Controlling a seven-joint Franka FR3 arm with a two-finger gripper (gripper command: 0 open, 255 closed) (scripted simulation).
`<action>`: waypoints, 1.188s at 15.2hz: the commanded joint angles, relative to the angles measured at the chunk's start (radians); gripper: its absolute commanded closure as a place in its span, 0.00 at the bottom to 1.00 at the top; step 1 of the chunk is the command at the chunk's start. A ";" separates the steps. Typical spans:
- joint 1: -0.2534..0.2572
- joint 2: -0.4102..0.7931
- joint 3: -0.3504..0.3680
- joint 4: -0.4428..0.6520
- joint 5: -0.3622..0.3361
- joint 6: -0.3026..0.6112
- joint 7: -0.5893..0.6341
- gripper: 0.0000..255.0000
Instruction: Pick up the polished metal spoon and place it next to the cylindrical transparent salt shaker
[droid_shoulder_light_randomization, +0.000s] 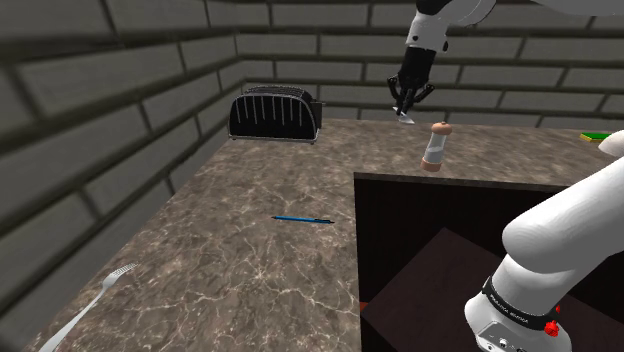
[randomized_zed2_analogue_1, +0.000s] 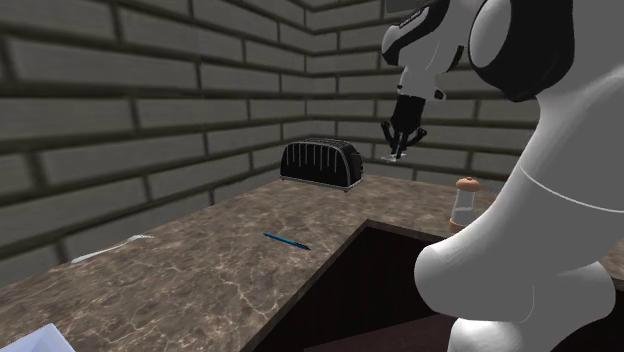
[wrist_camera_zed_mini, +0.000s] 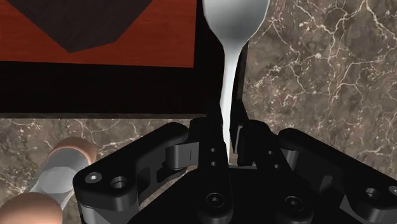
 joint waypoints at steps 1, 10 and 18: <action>-0.017 -0.002 -0.032 -0.003 -0.014 -0.008 -0.047 1.00; -0.099 0.022 -0.185 0.034 -0.082 -0.059 -0.263 1.00; -0.168 0.117 -0.321 0.142 -0.123 -0.100 -0.464 1.00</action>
